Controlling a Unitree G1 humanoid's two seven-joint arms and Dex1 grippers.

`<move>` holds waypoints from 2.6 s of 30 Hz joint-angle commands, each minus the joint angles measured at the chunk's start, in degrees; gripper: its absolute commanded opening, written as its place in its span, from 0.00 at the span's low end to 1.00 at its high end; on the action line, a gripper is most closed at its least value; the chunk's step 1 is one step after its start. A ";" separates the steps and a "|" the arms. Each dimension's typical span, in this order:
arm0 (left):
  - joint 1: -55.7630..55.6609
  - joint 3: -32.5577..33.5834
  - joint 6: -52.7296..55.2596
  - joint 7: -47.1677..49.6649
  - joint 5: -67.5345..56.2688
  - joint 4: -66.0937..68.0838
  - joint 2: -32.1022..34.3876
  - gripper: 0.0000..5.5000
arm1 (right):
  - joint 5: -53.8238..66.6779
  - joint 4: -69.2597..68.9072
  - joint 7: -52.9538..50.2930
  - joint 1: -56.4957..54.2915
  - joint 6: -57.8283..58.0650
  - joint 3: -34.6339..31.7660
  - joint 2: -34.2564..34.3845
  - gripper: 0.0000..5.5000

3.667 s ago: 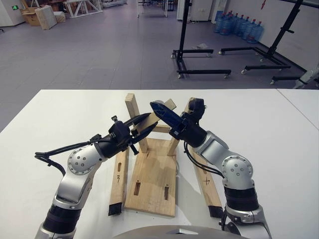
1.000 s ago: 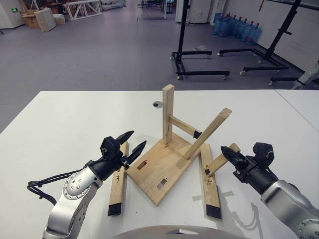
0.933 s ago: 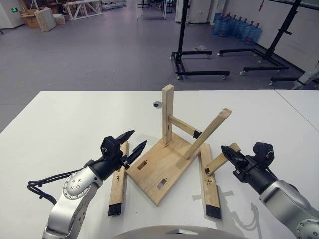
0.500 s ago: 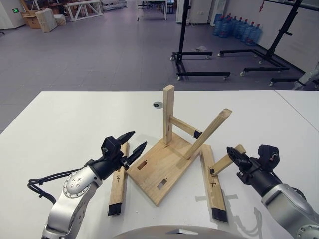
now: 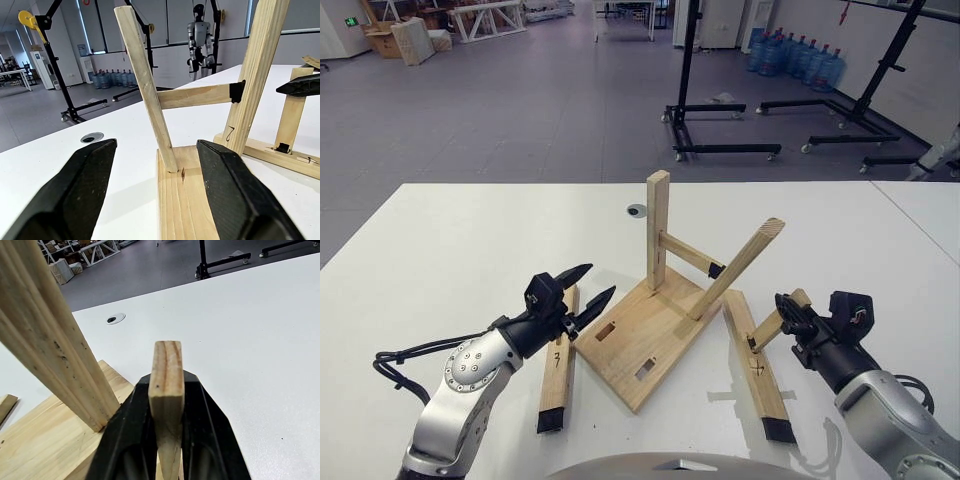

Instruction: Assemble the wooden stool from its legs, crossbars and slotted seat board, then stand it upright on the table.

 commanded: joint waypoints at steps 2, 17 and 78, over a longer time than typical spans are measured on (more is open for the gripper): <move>-1.61 -0.17 -0.31 0.13 1.04 1.30 -0.13 0.53 | -10.54 11.13 3.34 -4.32 0.89 5.79 -1.16 0.07; -5.30 -0.62 -1.95 0.49 2.40 5.15 -2.49 0.53 | -23.77 25.84 12.77 -15.10 -5.98 10.60 4.41 0.07; -8.06 -0.13 -3.82 -0.95 3.25 8.95 -3.01 0.53 | -33.32 32.60 33.47 -36.93 -12.73 19.28 9.69 0.42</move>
